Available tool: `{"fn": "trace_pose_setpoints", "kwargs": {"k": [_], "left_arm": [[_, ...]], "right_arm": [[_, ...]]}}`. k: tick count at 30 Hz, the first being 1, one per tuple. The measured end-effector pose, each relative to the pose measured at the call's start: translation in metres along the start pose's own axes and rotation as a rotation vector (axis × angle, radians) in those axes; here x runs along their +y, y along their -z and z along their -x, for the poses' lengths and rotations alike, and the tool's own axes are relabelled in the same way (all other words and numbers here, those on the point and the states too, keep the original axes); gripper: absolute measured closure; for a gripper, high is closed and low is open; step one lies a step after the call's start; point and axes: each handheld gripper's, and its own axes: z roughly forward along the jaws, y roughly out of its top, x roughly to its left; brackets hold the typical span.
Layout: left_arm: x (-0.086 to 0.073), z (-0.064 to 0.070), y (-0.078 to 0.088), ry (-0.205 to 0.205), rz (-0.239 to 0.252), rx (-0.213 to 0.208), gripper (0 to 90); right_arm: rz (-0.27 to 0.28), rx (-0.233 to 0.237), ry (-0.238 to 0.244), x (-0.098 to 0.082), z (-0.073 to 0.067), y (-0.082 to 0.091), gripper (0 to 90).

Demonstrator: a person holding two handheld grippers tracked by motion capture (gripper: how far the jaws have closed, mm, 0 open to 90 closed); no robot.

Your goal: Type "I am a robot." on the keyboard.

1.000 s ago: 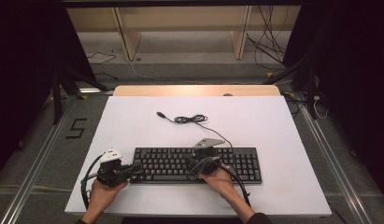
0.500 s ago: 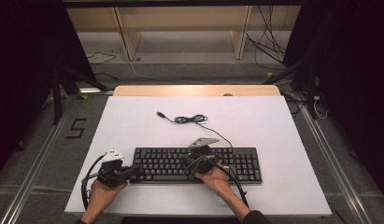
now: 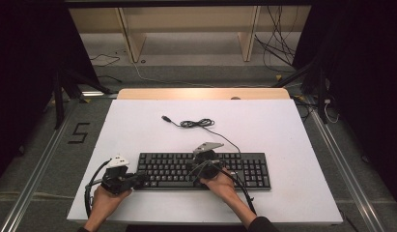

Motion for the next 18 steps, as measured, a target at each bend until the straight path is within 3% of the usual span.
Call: {"fn": "trace_pose_setpoints", "kwargs": {"k": [18], "left_arm": [[-0.0003, -0.0015, -0.0010, 0.005, -0.021, 0.006, 88.9]], "right_arm": [[-0.010, 0.004, -0.004, -0.0001, 0.0006, -0.0017, 90.0]]}}
